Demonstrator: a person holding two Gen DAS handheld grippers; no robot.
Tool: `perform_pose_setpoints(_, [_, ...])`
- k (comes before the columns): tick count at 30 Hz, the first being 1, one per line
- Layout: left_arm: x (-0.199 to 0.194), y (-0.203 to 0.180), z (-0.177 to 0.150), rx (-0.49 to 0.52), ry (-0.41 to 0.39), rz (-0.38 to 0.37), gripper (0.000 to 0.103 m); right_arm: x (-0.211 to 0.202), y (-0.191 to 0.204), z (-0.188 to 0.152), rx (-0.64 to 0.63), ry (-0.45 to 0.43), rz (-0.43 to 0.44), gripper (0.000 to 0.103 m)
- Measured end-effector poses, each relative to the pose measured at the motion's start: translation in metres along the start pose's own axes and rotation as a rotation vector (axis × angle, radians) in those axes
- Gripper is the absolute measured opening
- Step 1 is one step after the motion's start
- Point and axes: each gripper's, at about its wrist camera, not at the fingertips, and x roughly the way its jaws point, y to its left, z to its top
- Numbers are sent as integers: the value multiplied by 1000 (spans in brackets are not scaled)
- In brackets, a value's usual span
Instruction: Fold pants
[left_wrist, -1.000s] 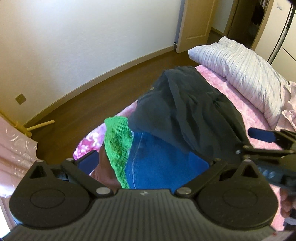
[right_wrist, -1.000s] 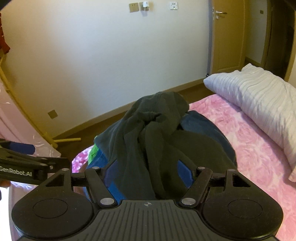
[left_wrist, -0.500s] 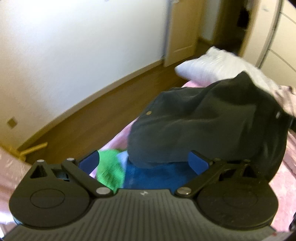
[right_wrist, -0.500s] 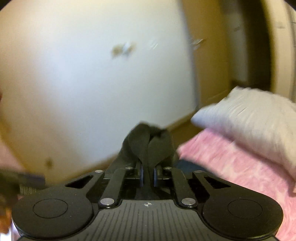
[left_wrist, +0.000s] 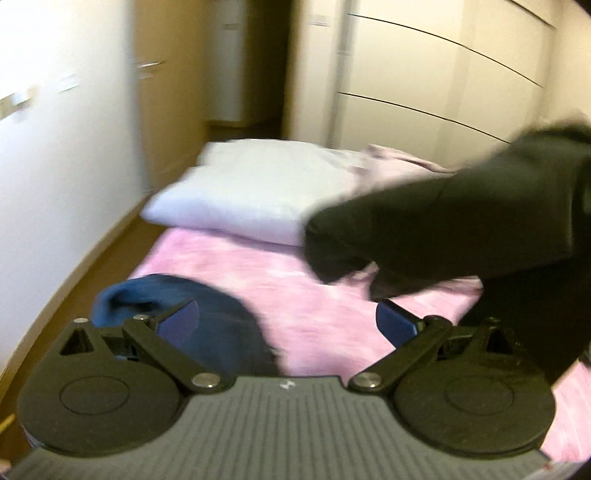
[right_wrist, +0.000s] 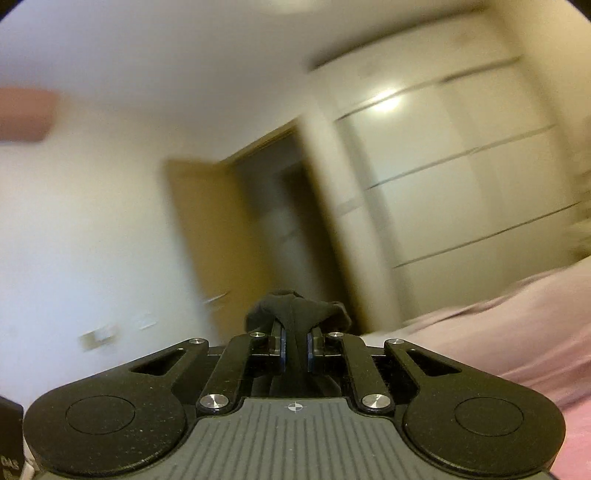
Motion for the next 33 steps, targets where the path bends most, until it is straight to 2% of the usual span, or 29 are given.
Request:
perform_pose_setpoints(1, [1, -18, -4, 26, 10, -32, 101, -19, -15, -2, -19, 25, -38, 9])
perform_pose_setpoints(2, [5, -41, -9, 55, 28, -65, 101, -35, -29, -6, -41, 91, -56, 15])
perform_pose_setpoints(4, [12, -77, -21, 103, 66, -116, 101, -50, -59, -25, -79, 343, -73, 39])
perform_pose_setpoints(5, [16, -98, -30, 129, 94, -138, 101, -57, -75, -39, -93, 483, -82, 56])
perform_pose_setpoints(7, [19, -131, -50, 172, 144, -168, 101, -75, -109, -66, -90, 671, -172, 56])
perform_pose_setpoints(9, [20, -162, -74, 213, 198, -181, 101, -94, -148, -76, -28, 764, -267, 56])
perform_pose_setpoints(11, [22, -190, -96, 244, 260, -174, 101, -112, -179, -81, 66, 807, -314, 56])
perform_pose_setpoints(13, [26, -208, -113, 259, 303, -166, 101, -127, -222, -70, 126, 851, -342, 56])
perform_pose_setpoints(17, [14, -234, -147, 253, 368, -132, 101, -147, -258, -66, 113, 914, -343, 56])
perform_pose_setpoints(20, [2, -245, -169, 229, 407, -101, 101, -159, -268, -72, 83, 971, -313, 56])
perform_pose_setpoints(24, [-9, -253, -188, 202, 438, -71, 101, -171, -278, -69, 50, 999, -276, 56])
perform_pose_setpoints(33, [-29, -253, -201, 214, 447, -54, 101, -171, -267, -91, 36, 1041, -221, 56])
